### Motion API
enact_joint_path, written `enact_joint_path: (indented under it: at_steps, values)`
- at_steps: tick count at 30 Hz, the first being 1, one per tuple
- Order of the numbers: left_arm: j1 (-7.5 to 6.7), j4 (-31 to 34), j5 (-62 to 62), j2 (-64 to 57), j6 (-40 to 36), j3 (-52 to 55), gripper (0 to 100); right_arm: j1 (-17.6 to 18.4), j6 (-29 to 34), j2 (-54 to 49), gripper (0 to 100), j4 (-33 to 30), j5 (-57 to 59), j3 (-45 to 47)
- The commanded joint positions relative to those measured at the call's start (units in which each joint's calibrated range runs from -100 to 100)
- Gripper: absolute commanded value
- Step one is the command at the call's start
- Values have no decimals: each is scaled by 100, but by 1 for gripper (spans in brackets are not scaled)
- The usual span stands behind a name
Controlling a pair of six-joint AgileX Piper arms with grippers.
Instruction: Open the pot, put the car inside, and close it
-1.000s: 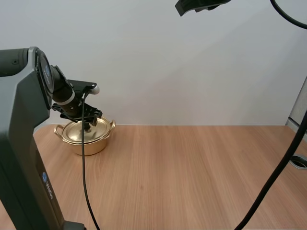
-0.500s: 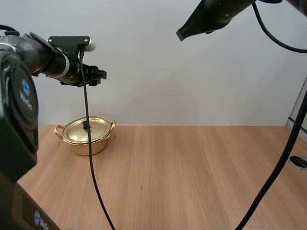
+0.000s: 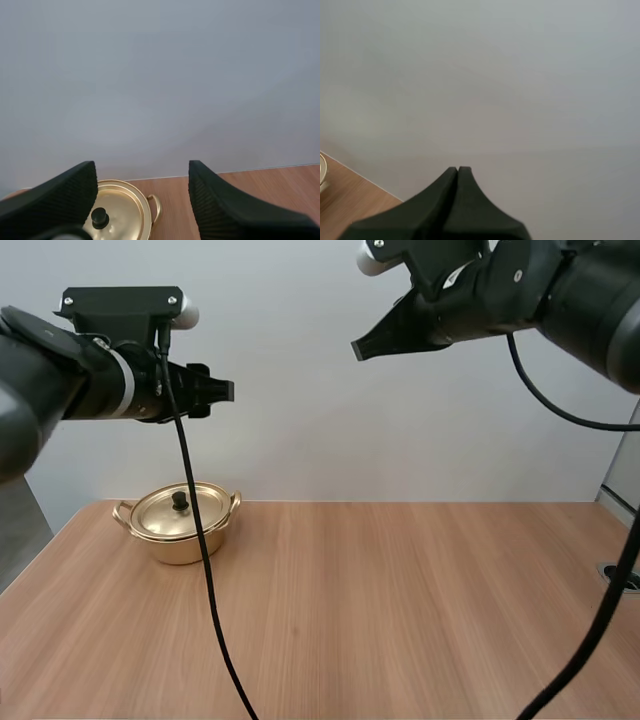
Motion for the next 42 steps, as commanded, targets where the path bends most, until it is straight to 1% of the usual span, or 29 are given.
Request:
enact_joint_path:
  at_steps: [1, 3, 7, 8, 9, 10, 11, 12, 13, 15, 16, 18, 21, 24, 26, 28, 30, 31, 32, 35, 39, 42]
  values:
    - [-3, 0, 0, -3716, -59, 491, 86, 0, -21, -263, 0, -3, -654, 597]
    - [-3, 0, 0, -4218, -153, 861, 86, 0, -21, -456, 0, -3, -884, 925]
    - [-21, 0, 0, -4572, -389, 1249, 86, 0, -21, -842, 0, -25, -1135, 1389]
    - [-38, 0, 0, -4600, -452, 1314, 86, 0, -21, -842, 0, -25, -1152, 1389]
    - [-177, 74, -26, -4631, -637, 1564, 86, 0, -11, -1313, 0, -13, -1233, 1814]
    - [-427, 292, -371, -4620, -697, 1844, 86, 0, 16, -1504, 0, -3, -1233, 1968]
    - [-618, 701, -996, -4620, -697, 2020, 86, -168, 254, -1791, 0, 64, -1178, 2223]
    - [-760, 1105, -1519, -4620, -697, 2165, 86, -351, 449, -1927, 0, 320, -1089, 2415]
    - [-821, 1427, -1936, -4620, -697, 2248, 86, -459, 550, -2052, 0, 362, -1050, 2568]
    - [-917, 1852, -2447, -4640, -776, 2428, 86, -568, 573, -2344, 0, 460, -906, 2842]
    - [-926, 1936, -2449, -4646, -894, 2465, 86, -577, 573, -2477, 0, 443, -823, 2914]
    - [-998, 1965, -2255, -4671, -1110, 2532, 86, -585, 482, -2818, 0, 423, -515, 2964]
    - [-1117, 1994, -1647, -4672, -1432, 2553, 86, -585, 504, -3341, 0, 470, -265, 2964]
    - [-1190, 2493, -1458, -4747, -1753, 2599, 86, -686, 504, -3735, 0, 647, -138, 2964]
    - [-1235, 2937, -1587, -4780, -2219, 2739, 86, -816, 504, -3968, 0, 679, 171, 2964]
    - [-1244, 3275, -1594, -4780, -2552, 2896, 86, -896, 504, -4114, 0, 702, 583, 2964]
    - [-1244, 3505, -1594, -4791, -2633, 3070, 78, -918, 504, -4200, 0, 722, 1107, 2964]
    - [-1236, 3599, -1652, -4807, -2633, 3167, 68, -918, 504, -4232, 0, 731, 1301, 2964]
    - [-1236, 3665, -1747, -4850, -2633, 3255, 54, -918, 504, -4271, 0, 746, 1439, 2964]
    - [-1236, 3745, -1848, -4951, -2672, 3361, 0, -918, 504, -4439, 0, 733, 1570, 2964]
    - [-1236, 3766, -1762, -4965, -2922, 3361, 0, -921, 483, -4579, 0, 733, 1604, 2980]
    - [-1236, 3805, -1229, -4965, -3313, 3361, 0, -928, 483, -4643, 0, 733, 1604, 3164]
